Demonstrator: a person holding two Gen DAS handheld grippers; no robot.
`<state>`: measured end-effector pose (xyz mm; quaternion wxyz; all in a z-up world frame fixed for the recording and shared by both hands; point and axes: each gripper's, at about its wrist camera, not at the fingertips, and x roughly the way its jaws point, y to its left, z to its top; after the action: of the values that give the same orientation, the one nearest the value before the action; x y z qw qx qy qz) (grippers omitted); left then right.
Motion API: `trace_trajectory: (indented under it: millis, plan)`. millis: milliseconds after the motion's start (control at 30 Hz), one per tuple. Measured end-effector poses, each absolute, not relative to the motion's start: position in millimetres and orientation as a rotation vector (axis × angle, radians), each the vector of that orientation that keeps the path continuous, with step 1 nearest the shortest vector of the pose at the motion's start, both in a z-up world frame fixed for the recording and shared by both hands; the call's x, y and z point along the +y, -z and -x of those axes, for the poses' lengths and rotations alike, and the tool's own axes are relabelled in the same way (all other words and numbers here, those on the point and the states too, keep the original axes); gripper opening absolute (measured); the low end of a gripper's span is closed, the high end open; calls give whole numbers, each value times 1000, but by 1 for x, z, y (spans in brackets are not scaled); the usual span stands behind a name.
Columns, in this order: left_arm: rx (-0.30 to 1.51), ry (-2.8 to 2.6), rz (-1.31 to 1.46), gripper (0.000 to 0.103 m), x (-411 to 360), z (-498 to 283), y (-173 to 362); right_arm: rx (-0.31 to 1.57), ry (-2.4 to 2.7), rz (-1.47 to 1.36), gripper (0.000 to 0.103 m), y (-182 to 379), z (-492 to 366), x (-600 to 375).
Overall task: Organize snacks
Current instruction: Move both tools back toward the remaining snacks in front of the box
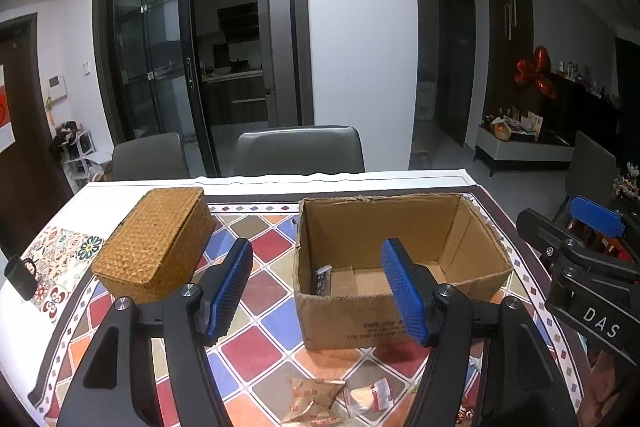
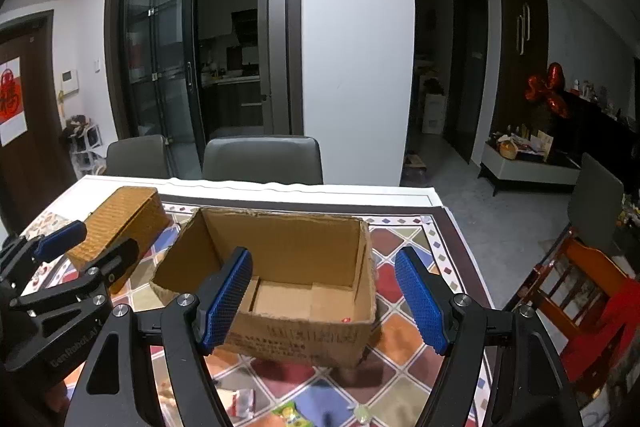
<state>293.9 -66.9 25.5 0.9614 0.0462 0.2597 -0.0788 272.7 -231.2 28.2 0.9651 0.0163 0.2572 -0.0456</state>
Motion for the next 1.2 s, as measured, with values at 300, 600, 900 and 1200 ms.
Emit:
trace_trajectory:
  millis: [300, 600, 900, 1200]
  plan:
    - [528, 156, -103, 67, -60, -269, -25, 519, 94, -23, 75, -28, -250, -226]
    - [538, 140, -111, 67, -52, -249, -22, 531, 82, -8, 75, -19, -231, -218]
    - [544, 129, -112, 67, -46, -233, -16, 537, 72, -2, 75, -14, -216, -209]
    - [561, 128, -112, 67, -42, -228, -2, 553, 71, 12, 75, -3, -208, -205]
